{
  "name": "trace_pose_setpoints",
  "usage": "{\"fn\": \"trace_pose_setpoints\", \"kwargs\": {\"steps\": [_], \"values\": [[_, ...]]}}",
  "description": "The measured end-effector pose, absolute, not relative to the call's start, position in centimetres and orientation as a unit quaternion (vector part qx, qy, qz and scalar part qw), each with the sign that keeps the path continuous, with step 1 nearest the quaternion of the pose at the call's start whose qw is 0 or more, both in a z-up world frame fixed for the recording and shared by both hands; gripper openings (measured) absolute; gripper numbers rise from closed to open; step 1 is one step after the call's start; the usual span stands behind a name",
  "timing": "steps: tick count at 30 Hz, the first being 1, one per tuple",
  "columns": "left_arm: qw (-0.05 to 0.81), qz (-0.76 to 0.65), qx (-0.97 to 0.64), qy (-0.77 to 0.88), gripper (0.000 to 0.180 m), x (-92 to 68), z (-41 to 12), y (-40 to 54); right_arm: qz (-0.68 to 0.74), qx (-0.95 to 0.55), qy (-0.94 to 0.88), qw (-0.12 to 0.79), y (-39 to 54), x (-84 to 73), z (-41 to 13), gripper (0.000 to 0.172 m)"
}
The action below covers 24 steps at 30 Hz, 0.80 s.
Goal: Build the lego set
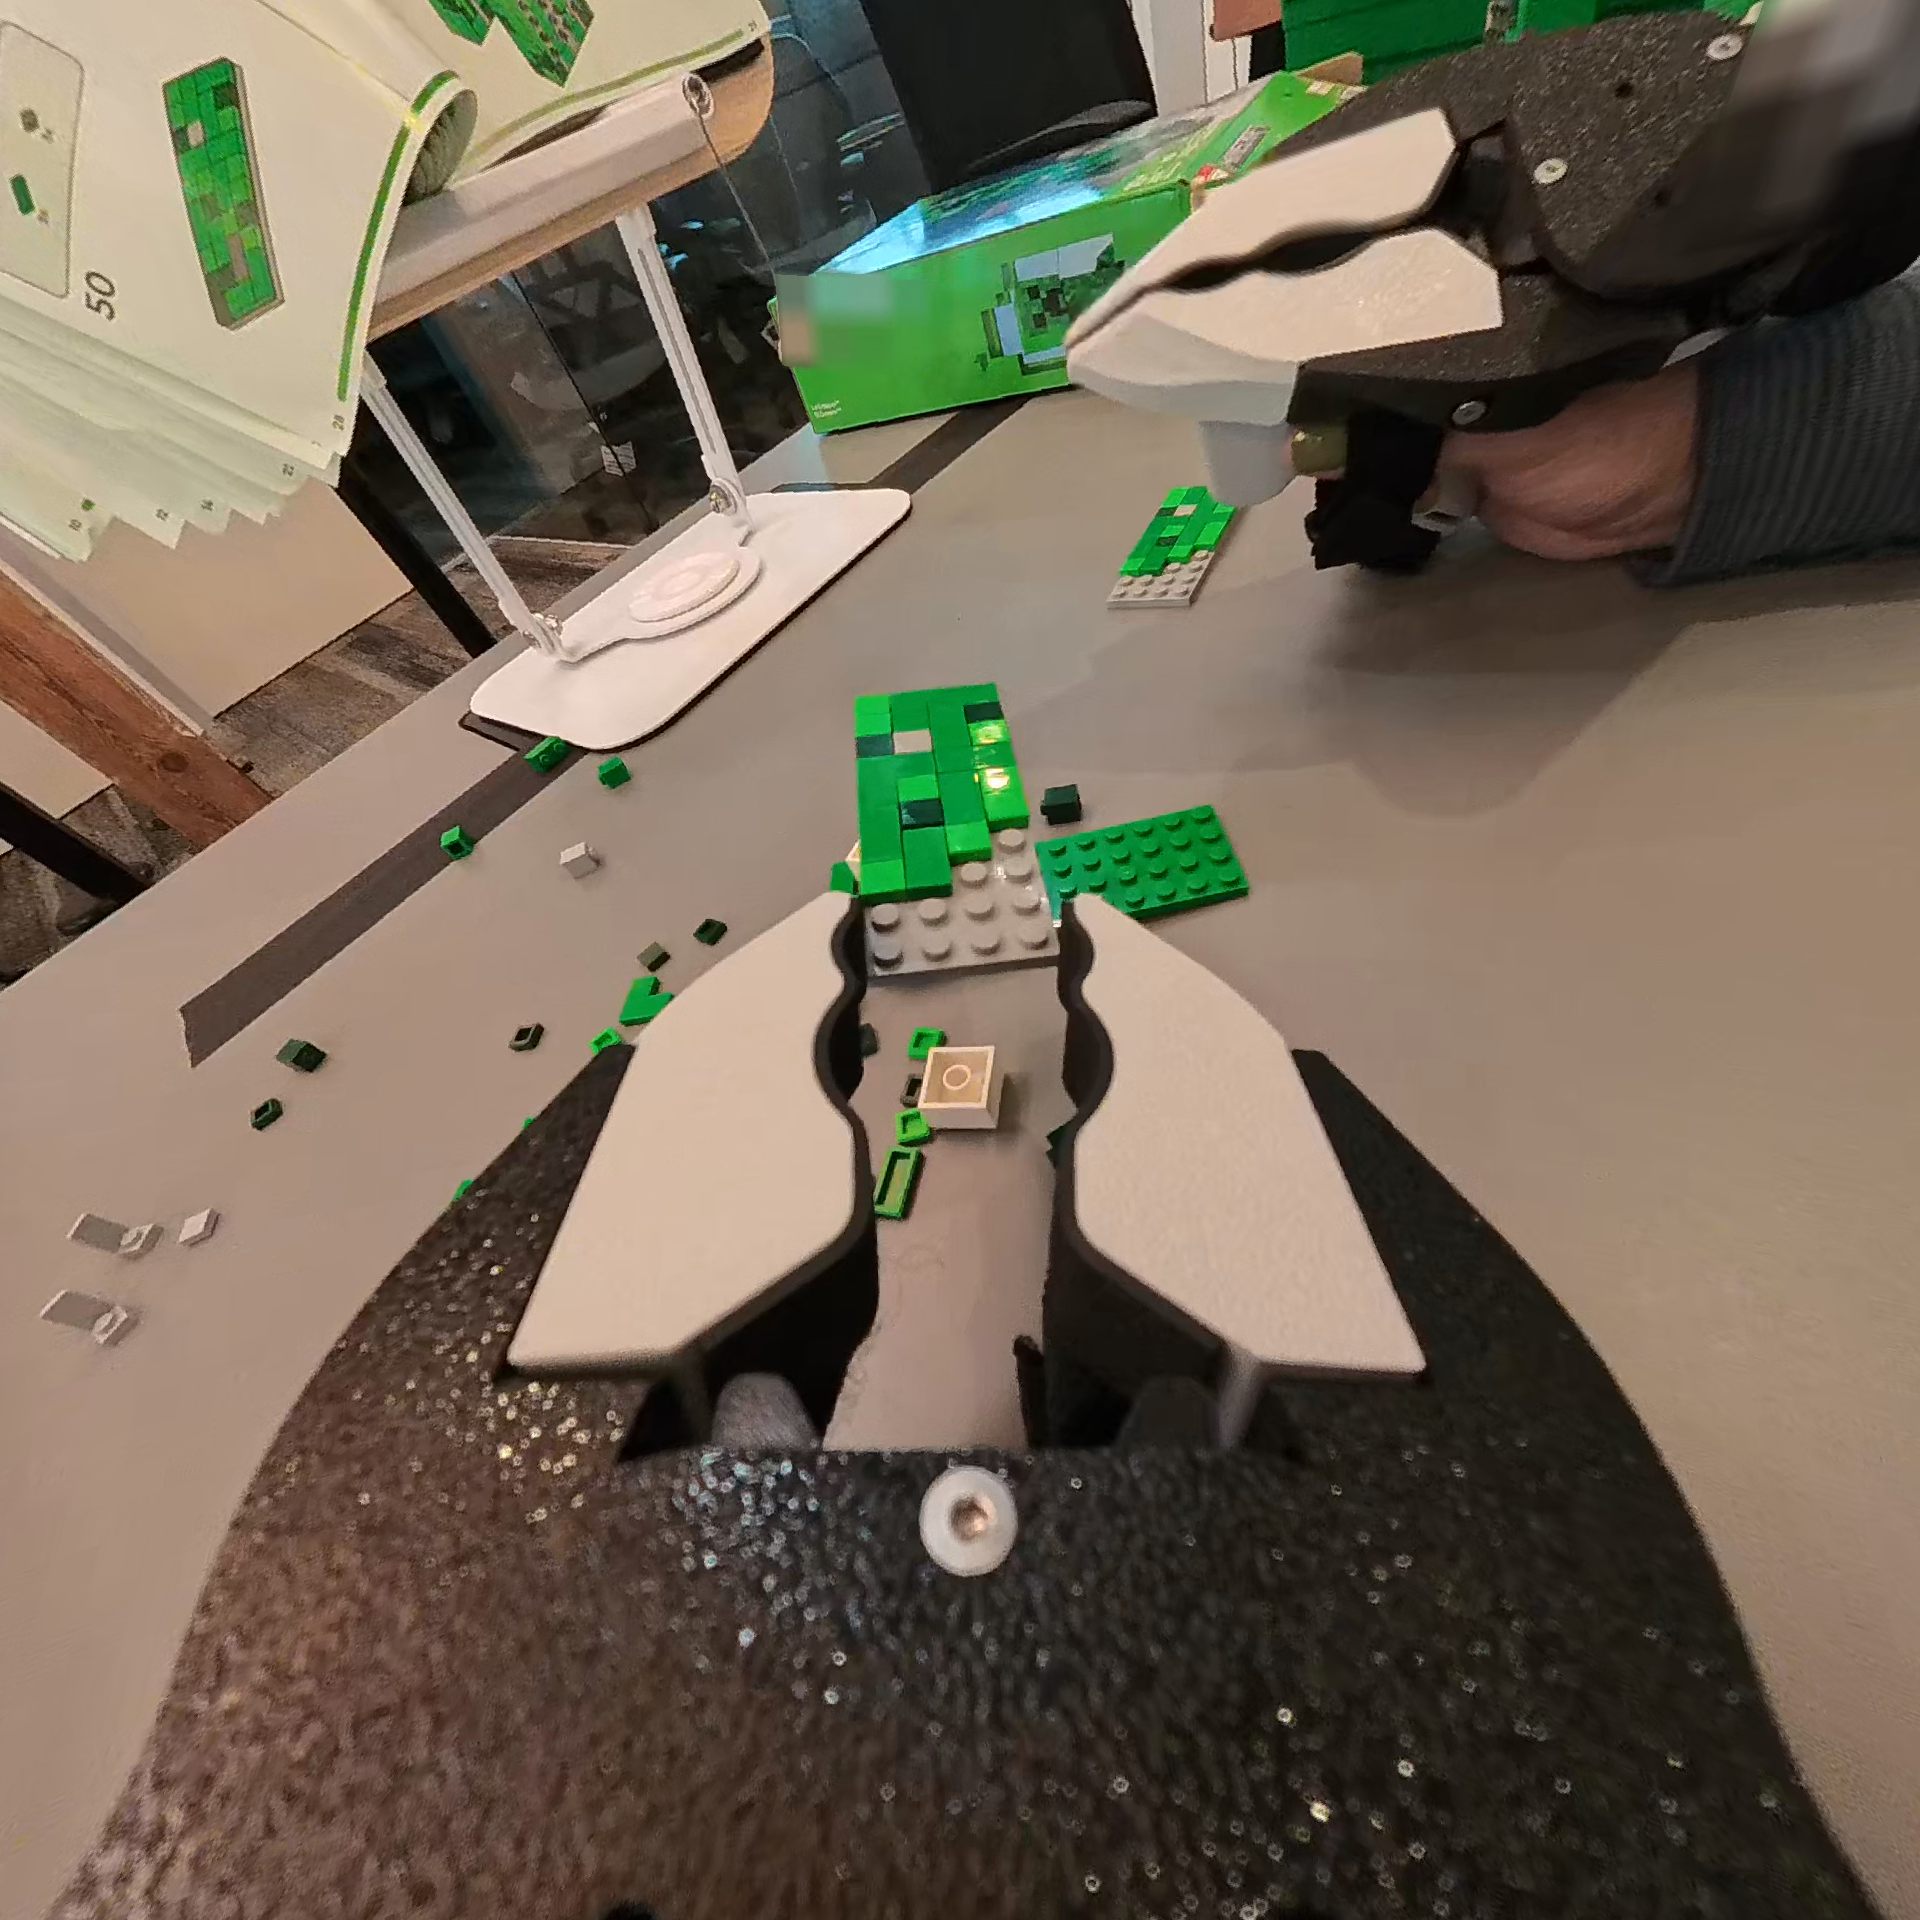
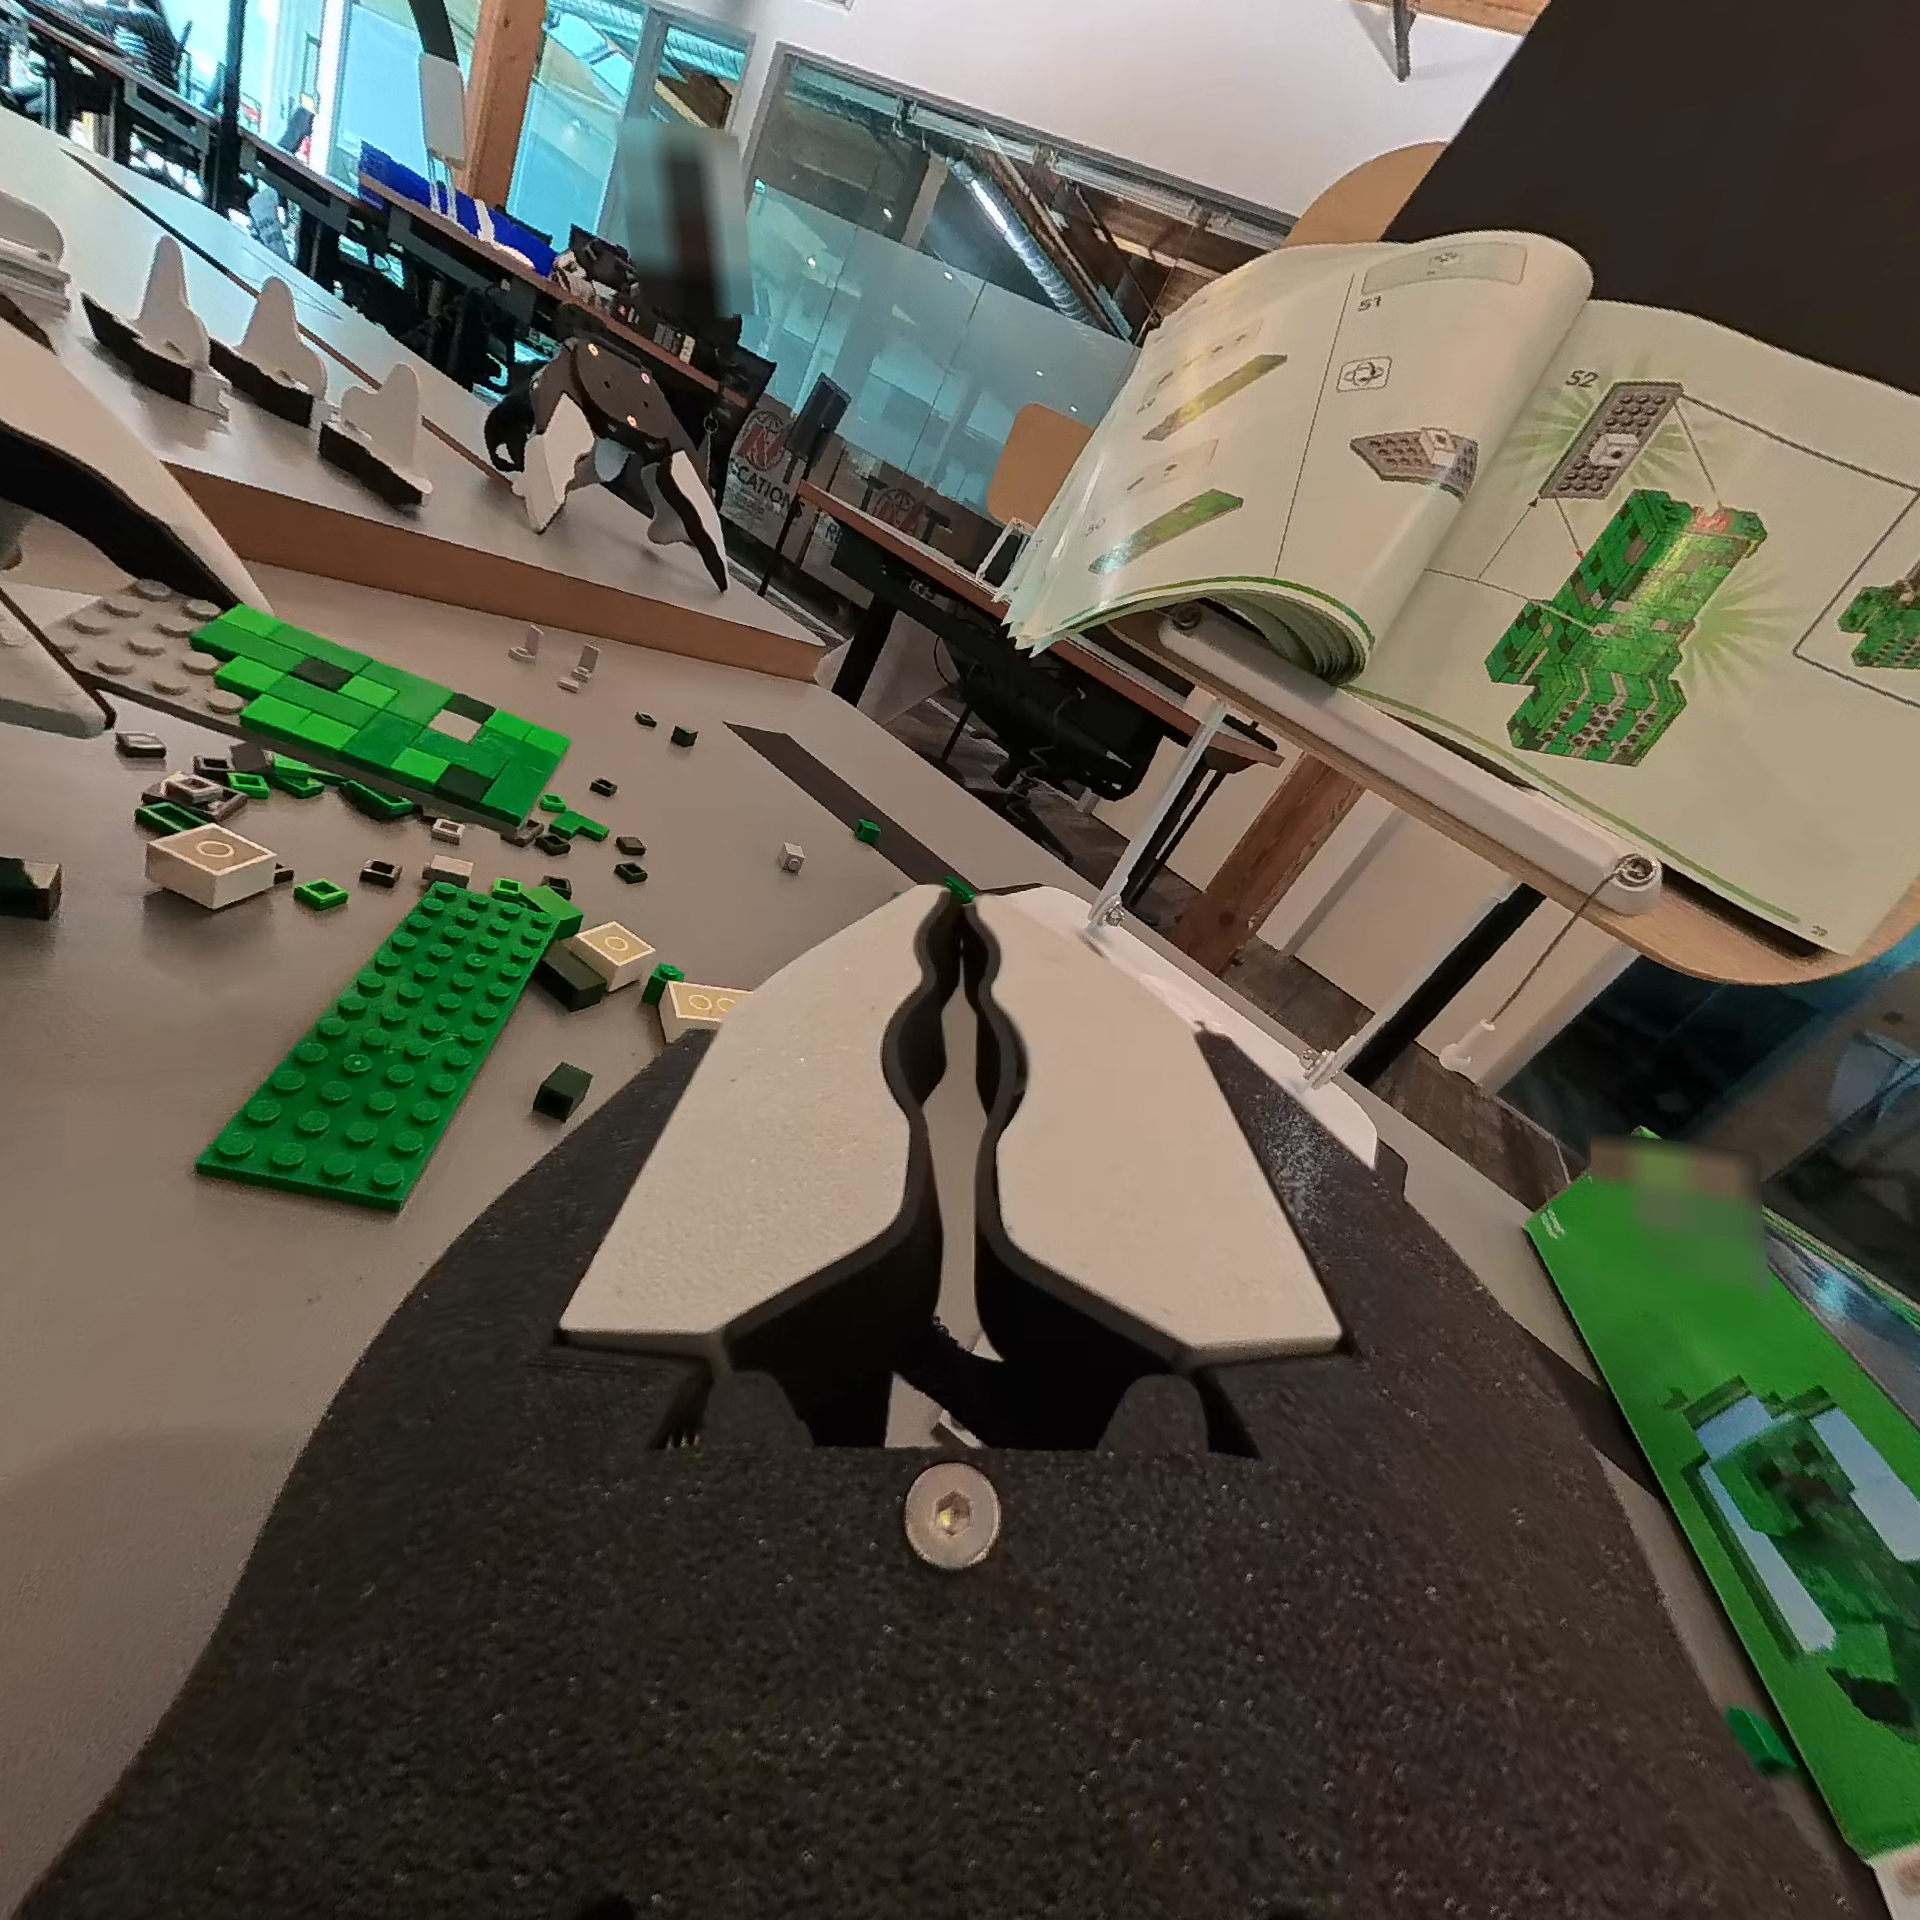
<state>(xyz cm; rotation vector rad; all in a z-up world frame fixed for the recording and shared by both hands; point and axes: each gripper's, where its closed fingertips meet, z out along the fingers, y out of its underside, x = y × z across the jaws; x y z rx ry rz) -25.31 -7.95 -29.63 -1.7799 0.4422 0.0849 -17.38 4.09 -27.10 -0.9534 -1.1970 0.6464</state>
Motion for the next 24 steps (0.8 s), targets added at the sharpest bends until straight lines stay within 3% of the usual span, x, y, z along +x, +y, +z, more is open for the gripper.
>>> {"fn": "trace_pose_setpoints", "kwargs": {"steps": [9,16,24], "values": [[0.588,0.104,-0.790,0.137,0.035,-30.4,-29.2,-9.4,0.305,-0.424,-0.559,0.644,3.1,-17.5,-27.6,0.000],[0.617,0.142,-0.771,-0.064,0.035,-39.5,-28.6,-13.2,0.332,-0.435,-0.679,0.489,-0.8,-22.5,-29.0,0.002],[0.623,0.130,-0.772,-0.020,0.035,-37.9,-28.5,-12.3,0.289,-0.413,-0.827,0.248,0.0,-30.2,-31.9,0.014]]}}
